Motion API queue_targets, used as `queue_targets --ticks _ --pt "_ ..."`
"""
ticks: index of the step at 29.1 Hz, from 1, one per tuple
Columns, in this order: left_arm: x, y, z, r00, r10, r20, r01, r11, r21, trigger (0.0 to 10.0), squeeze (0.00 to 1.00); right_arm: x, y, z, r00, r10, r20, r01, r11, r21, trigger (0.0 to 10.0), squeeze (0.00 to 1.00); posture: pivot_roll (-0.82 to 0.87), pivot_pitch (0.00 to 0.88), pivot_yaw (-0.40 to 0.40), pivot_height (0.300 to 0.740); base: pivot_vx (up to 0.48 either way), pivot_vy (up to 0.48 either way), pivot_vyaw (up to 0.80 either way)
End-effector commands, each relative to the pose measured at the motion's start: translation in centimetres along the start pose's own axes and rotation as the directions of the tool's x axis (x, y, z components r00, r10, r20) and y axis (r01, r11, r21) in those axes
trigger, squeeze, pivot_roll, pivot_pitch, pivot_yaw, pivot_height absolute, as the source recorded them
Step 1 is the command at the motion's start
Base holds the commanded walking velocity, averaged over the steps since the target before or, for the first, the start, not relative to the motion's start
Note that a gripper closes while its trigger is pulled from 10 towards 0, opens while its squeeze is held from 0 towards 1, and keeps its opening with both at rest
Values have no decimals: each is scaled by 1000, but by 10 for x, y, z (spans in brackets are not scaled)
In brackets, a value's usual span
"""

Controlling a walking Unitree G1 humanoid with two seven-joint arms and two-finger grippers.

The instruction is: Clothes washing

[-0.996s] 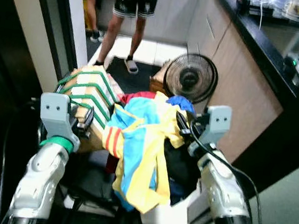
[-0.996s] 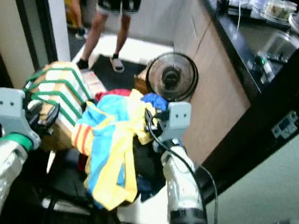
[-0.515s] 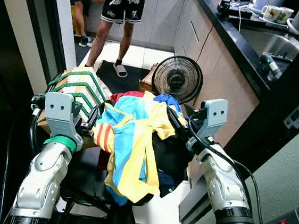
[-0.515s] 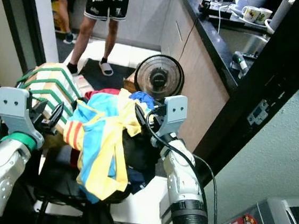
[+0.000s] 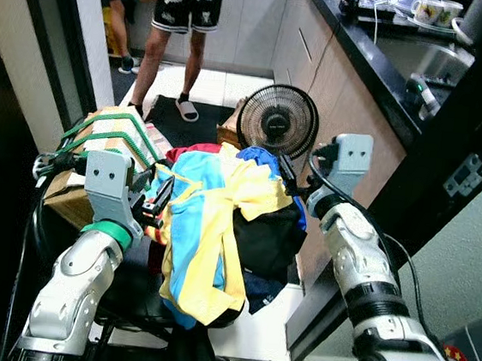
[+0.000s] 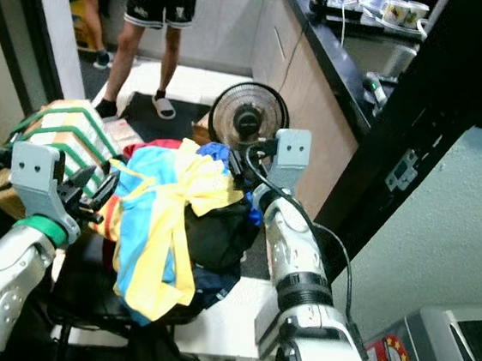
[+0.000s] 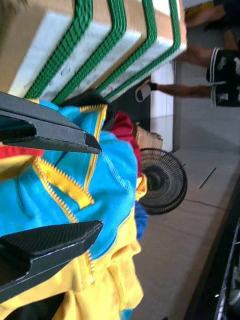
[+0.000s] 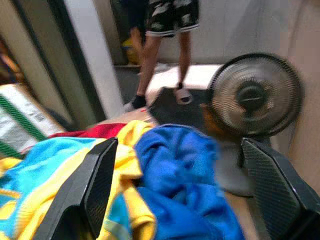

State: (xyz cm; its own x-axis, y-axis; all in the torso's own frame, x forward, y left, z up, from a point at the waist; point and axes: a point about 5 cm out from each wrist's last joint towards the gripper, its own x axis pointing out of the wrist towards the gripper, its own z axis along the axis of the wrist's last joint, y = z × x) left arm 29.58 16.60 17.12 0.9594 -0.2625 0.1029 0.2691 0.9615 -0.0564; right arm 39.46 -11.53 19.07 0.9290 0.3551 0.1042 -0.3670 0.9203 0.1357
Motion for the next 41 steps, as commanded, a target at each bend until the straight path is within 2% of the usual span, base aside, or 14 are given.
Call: queue_targets --ticks 1,2,3,4,6,15,17,18,25,28,35,36,39,41 --pt "-3 -1 -2 1000 -19 -20 19 1000 -3 10000 0 4 12 -4 997 68 -31 -68 998 20 10000 965 55 60 2 740 0 0 0" --pt "-4 -1 -2 1000 -22 -21 22 1000 -3 10000 0 5 19 -4 994 103 -35 -102 995 22 10000 965 55 60 2 740 0 0 0" --pt "-4 0 -2 1000 -22 -21 22 1000 -1 10000 0 6 27 -3 988 151 -14 -151 988 28 10000 588 57 61 2 740 0 0 0" --pt "-5 1 -1 1000 -21 -22 21 1000 1 10000 0 5 35 -2 980 198 22 -199 978 54 10000 114 57 61 2 740 0 0 0" --pt "-5 2 0 1000 -18 -22 18 1000 3 10000 0 3 45 -1 961 267 74 -273 958 88 10000 51 61 59 2 740 0 0 0" --pt "-7 4 1 1000 -17 -26 17 1000 2 10000 0 -13 56 -22 930 363 57 -367 926 86 10000 114 61 56 4 740 0 0 0" --pt "-7 4 1 999 -27 -30 27 1000 -1 10000 0 -17 55 -30 934 357 31 -358 930 84 10000 82 61 56 4 740 0 0 0" --pt "-8 1 0 998 -52 -36 52 999 -5 10000 0 -20 52 -39 948 318 -8 -316 946 77 10000 0 61 56 4 740 0 0 0" --pt "-8 -1 0 997 -71 -41 71 997 -8 10000 0 -19 48 -42 962 272 -18 -270 961 61 10000 0 55 50 9 740 0 0 0" --pt "-8 -6 0 993 -107 -47 106 994 -14 10000 0 -15 44 -41 980 199 -14 -200 978 -57 10000 0 55 49 11 740 0 0 0" --pt "-9 -7 0 992 -120 -50 119 993 -15 10000 0 -15 48 -41 976 215 -20 -215 956 -199 10000 0 59 48 12 740 0 0 0" --pt "-9 -8 0 990 -128 -52 128 992 -15 10000 0 -17 51 -41 972 234 -21 -230 928 -294 10000 0 65 44 10 740 0 0 0" --pt "-9 -8 0 990 -134 -54 133 991 -14 10000 0 -20 55 -43 966 258 -25 -249 897 -366 10000 0 65 44 10 740 0 0 0" --pt "-9 -9 0 988 -144 -56 143 990 -14 10000 0 -24 59 -47 955 294 -37 -278 846 -454 10000 0 65 38 9 740 0 0 0"
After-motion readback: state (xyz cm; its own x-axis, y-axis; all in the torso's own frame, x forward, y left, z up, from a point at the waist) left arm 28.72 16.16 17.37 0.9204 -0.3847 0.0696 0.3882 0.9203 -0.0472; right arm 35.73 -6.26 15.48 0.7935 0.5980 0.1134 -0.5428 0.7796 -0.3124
